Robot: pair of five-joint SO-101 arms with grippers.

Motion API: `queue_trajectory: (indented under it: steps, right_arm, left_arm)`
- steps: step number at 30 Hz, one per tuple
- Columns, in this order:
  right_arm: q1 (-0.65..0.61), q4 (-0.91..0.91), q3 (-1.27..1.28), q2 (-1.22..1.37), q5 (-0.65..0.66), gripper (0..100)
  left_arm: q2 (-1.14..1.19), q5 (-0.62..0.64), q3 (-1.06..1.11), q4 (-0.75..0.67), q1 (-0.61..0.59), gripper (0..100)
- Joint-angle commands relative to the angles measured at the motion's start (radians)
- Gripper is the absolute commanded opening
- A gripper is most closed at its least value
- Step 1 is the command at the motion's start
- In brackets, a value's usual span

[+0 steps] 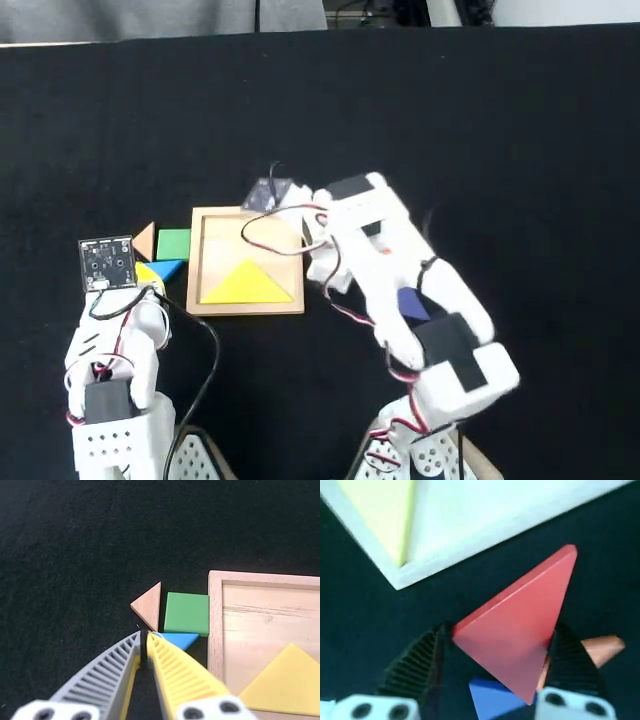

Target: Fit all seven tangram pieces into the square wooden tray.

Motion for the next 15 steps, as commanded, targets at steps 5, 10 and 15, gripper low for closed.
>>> queue_trajectory:
  steps: [5,10,15]
  right_arm:
    - [-0.069,0.166,-0.145,-0.096,0.287,23.7]
    - [-0.176,0.178,-0.182,-0.104,0.351,23.7]
    - [-0.241,0.178,-0.255,-0.096,0.37,23.7]
  left_arm:
    - [-0.009,0.035,-0.028,-0.015,-0.188,3]
    - [-0.009,0.074,-0.042,-0.006,-0.289,3]
    - [-0.009,-0.098,-0.091,0.209,-0.437,3]
